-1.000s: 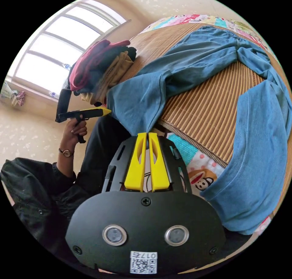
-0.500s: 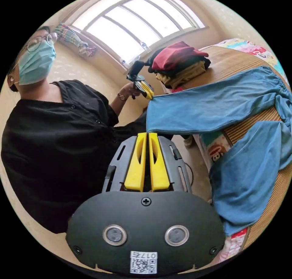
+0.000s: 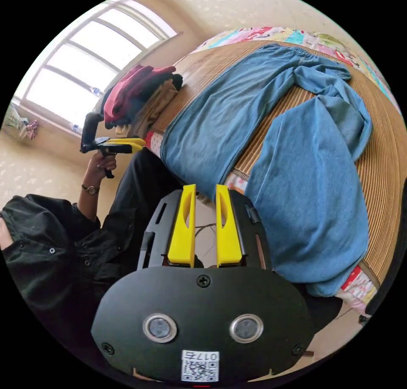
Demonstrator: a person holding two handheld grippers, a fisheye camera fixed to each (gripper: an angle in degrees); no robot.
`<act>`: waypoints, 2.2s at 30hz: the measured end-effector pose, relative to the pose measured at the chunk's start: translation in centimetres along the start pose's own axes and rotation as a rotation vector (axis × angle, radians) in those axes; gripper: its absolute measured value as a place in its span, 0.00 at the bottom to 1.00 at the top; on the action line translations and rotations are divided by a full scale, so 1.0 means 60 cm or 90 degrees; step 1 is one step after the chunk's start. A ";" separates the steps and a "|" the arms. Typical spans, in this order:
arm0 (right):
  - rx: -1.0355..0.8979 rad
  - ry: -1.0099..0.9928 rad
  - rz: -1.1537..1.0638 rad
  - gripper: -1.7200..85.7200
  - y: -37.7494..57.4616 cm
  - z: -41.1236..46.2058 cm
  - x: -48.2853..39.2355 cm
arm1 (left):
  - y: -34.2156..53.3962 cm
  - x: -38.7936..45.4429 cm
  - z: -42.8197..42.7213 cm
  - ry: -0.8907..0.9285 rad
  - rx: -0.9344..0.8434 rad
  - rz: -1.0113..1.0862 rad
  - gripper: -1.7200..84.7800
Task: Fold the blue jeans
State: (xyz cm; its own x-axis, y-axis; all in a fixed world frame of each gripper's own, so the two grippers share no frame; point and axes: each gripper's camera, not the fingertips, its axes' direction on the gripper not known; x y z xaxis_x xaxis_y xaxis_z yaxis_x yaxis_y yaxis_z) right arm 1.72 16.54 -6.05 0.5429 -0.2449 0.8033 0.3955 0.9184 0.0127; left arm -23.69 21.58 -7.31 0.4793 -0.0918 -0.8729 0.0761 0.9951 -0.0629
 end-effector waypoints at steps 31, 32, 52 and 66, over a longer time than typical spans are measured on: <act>0.044 0.044 0.202 0.06 0.178 -0.224 0.222 | -0.115 0.247 0.378 0.153 -0.149 0.067 0.04; 0.057 0.007 0.183 0.05 0.184 -0.238 0.222 | -0.114 0.246 0.369 0.183 -0.150 0.076 0.03; -0.006 -0.309 -0.008 0.03 0.368 -0.361 0.260 | -0.005 0.196 0.272 0.288 -0.216 0.130 0.10; -0.058 -0.395 -0.130 0.04 0.266 -0.267 0.190 | -0.122 0.273 0.405 0.399 -0.297 0.125 0.15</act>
State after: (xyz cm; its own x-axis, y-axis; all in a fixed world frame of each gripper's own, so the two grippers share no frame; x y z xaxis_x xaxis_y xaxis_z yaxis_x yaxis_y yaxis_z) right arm 26.06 23.43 -6.22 -0.0664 -0.1615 0.9846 0.5211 0.8360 0.1723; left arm 4.82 11.88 -9.39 -0.1443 -0.0144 -0.9894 -0.3982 0.9162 0.0447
